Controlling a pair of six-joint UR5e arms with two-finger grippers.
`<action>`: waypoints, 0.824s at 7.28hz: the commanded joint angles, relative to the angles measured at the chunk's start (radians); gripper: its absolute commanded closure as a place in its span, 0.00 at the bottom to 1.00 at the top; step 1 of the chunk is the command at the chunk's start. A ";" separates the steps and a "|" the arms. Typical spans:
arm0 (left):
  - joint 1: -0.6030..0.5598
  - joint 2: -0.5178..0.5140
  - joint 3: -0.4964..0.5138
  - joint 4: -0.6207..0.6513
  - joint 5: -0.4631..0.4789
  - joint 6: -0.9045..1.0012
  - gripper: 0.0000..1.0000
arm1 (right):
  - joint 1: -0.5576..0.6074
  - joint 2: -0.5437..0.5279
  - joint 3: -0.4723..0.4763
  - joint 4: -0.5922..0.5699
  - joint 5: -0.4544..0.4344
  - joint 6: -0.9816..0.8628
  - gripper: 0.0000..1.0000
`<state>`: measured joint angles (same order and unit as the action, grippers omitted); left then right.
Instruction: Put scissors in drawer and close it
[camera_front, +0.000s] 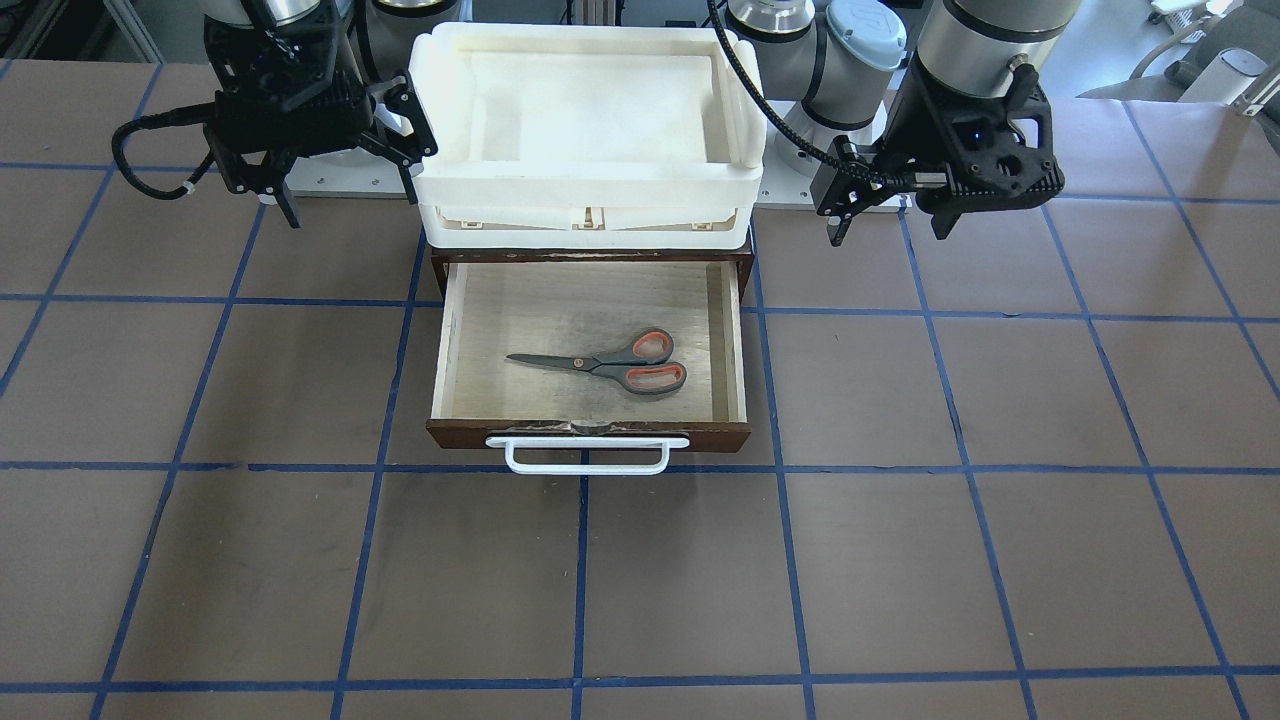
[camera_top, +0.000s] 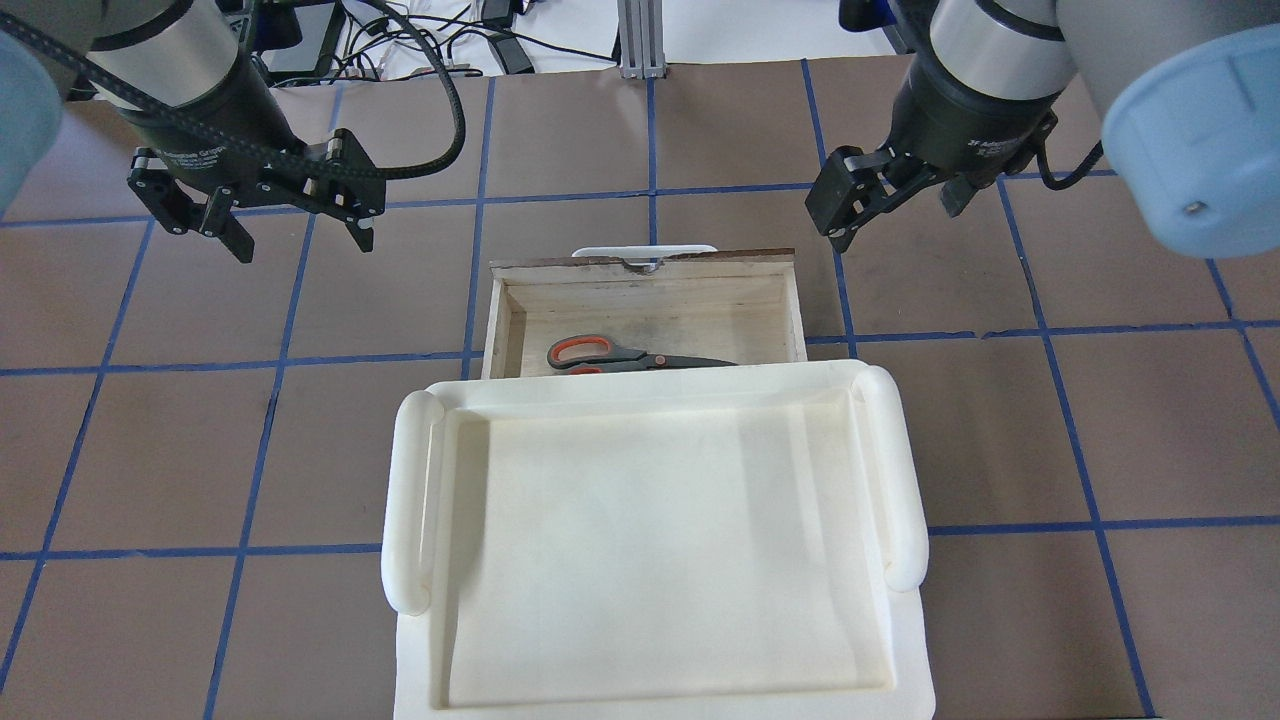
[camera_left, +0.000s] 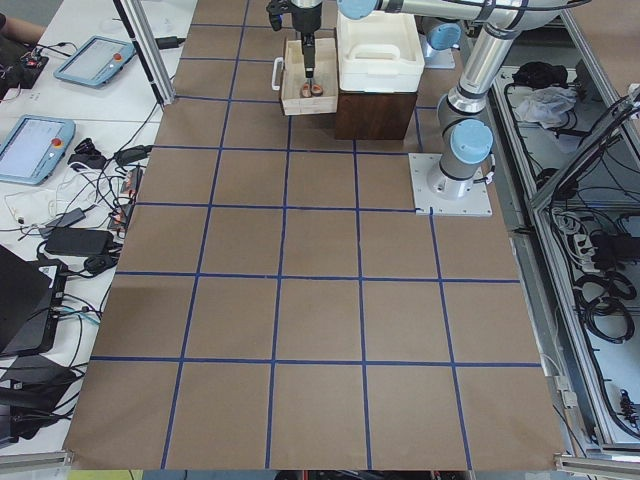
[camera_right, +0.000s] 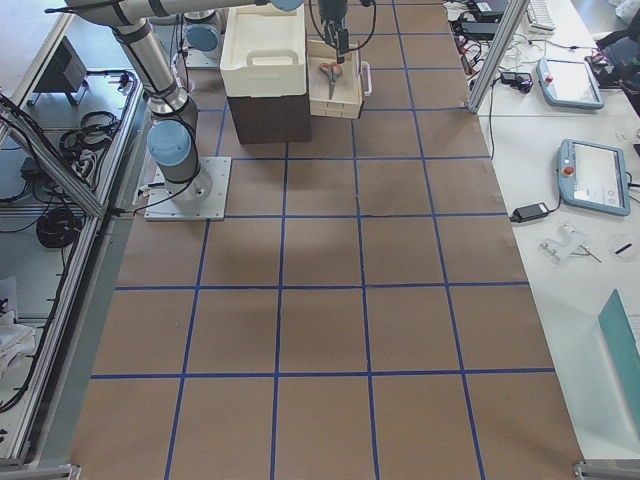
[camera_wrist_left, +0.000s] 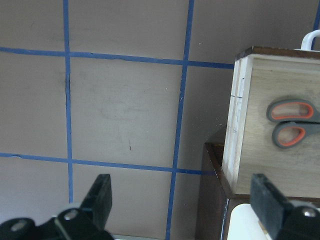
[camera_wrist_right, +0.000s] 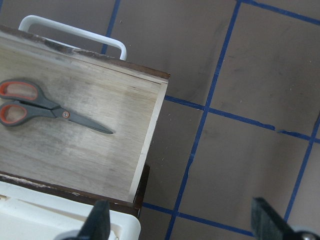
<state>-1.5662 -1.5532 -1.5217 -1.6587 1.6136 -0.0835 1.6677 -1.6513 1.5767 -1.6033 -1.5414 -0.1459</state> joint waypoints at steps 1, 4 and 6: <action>0.000 -0.001 0.000 0.000 0.000 0.001 0.00 | -0.009 -0.016 0.002 -0.006 -0.005 0.103 0.00; 0.000 -0.005 -0.002 -0.001 0.002 0.010 0.00 | -0.016 -0.010 0.002 0.003 -0.005 0.104 0.00; 0.009 -0.010 -0.002 0.002 -0.001 0.109 0.00 | -0.026 -0.008 -0.001 -0.004 0.004 0.173 0.00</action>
<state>-1.5635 -1.5581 -1.5237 -1.6590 1.6114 -0.0487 1.6495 -1.6604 1.5770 -1.6058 -1.5440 -0.0242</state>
